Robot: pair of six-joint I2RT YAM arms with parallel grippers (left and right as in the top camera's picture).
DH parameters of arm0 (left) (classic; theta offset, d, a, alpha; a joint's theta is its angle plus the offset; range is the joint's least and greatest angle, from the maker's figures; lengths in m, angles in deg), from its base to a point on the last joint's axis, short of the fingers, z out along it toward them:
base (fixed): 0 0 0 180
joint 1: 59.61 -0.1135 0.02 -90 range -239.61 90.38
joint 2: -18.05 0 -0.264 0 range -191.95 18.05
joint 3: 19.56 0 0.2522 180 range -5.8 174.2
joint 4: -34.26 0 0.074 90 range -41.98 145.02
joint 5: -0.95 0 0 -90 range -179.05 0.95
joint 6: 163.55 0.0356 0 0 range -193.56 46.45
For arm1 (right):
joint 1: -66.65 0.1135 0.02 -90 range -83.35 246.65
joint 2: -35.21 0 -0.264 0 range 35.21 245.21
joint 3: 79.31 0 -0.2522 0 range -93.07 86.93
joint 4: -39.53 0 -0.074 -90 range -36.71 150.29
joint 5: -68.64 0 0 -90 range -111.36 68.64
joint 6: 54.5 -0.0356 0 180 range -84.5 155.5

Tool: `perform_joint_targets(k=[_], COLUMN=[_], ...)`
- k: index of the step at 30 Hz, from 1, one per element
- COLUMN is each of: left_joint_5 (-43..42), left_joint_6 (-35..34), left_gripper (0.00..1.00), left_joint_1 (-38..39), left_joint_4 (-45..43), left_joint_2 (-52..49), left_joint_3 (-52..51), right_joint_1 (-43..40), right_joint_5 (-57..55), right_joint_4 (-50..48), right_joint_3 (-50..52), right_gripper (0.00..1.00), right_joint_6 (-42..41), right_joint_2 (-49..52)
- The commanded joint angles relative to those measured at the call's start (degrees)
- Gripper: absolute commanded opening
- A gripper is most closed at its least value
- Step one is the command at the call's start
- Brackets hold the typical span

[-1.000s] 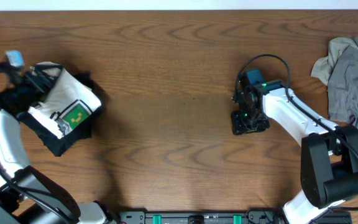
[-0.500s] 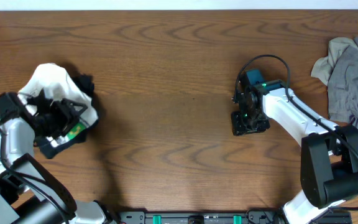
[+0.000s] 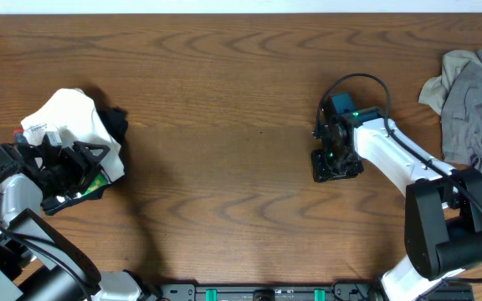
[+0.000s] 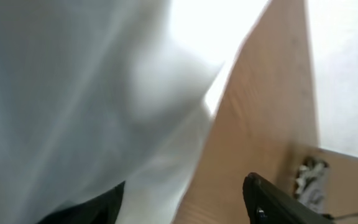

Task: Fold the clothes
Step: 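Release the shirt and pull the left gripper back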

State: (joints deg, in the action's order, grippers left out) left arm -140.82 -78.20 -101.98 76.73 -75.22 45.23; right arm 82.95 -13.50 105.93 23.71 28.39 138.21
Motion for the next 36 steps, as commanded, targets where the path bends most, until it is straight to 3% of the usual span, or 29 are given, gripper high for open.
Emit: perform_joint_targets(k=[1,6,13,16,18,19,23,26,36], left_joint_5=[-5.5,-4.2,11.5,18.0,22.7,25.2,36.9,41.1,40.9], left_joint_6=[1.7,3.6,3.5,3.5,3.5,3.5,3.5,3.5,1.6], left_gripper=[0.71,0.72,0.81,0.98,0.98,0.98,0.98,0.98,0.98], left_joint_1=[-0.2,4.6,19.8,28.1,33.6,36.2,45.9,49.9,47.3], left_joint_4=[-0.8,-0.8,-0.7,-0.6,-0.5,-0.3,0.3,0.7,11.2], left_joint_2=[0.9,7.3,18.7,21.6,22.2,22.2,21.6,21.4,22.4], left_joint_3=[-0.2,0.5,0.9,0.9,0.9,0.9,0.9,0.9,1.0], right_joint_1=[-0.4,-1.0,-5.7,-8.2,-9.5,-10.1,-12.2,-13.0,-13.3], right_joint_5=[-0.3,3.7,7.0,7.0,7.0,7.0,7.0,7.0,4.1], right_joint_4=[-0.1,-1.9,-8.2,-8.5,-8.5,-8.7,-11.1,-12.1,-3.5], right_joint_3=[0.1,0.1,0.1,0.1,0.1,0.1,0.1,0.1,0.1], right_gripper=[0.46,0.44,0.50,0.72,0.94,0.99,0.99,0.99,0.99], right_joint_6=[0.5,-2.6,-3.0,-0.1,0.6,0.6,4.1,4.7,2.9], right_joint_2=[-1.1,-1.8,-6.6,-8.7,-9.6,-9.8,-10.0,-10.0,-14.5])
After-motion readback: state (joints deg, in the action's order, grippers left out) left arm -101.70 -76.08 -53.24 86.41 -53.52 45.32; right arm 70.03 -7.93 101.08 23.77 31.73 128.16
